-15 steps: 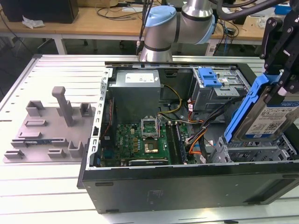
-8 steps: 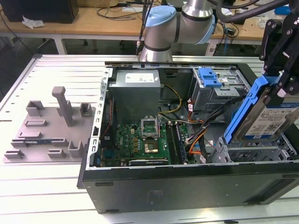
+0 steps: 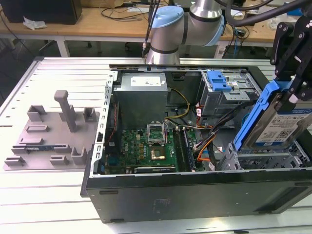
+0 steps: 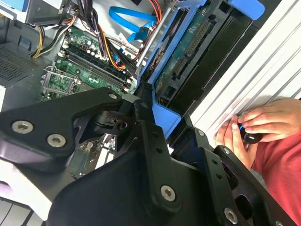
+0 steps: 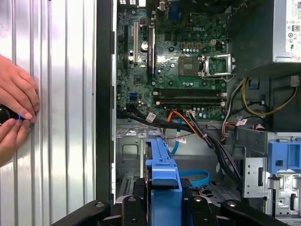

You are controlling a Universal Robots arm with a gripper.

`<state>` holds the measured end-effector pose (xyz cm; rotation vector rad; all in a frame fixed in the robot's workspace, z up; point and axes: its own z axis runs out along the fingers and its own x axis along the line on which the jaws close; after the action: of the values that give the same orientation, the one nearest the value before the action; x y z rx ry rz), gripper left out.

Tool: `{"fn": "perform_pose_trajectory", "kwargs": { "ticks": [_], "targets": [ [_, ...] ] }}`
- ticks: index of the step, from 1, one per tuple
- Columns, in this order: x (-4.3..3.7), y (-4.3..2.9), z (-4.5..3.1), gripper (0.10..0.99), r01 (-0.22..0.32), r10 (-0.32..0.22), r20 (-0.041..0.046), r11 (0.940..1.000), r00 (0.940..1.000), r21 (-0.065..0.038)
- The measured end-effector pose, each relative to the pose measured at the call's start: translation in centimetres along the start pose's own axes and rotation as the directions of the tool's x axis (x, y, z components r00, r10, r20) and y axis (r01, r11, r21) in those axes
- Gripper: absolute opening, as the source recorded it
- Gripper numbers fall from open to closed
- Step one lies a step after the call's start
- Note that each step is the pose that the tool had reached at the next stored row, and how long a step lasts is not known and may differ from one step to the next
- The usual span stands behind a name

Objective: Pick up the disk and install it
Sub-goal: 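Insert the disk into the insertion slot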

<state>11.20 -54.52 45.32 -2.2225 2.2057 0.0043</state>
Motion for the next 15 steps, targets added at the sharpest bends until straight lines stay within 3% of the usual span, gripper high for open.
{"fn": "perform_pose_trajectory", "kwargs": {
  "ticks": [15],
  "targets": [
    [0.06,0.00,0.86,0.369,-0.003,0.003,-0.0001,1.0000,1.0000,0.000]
  ]
}}
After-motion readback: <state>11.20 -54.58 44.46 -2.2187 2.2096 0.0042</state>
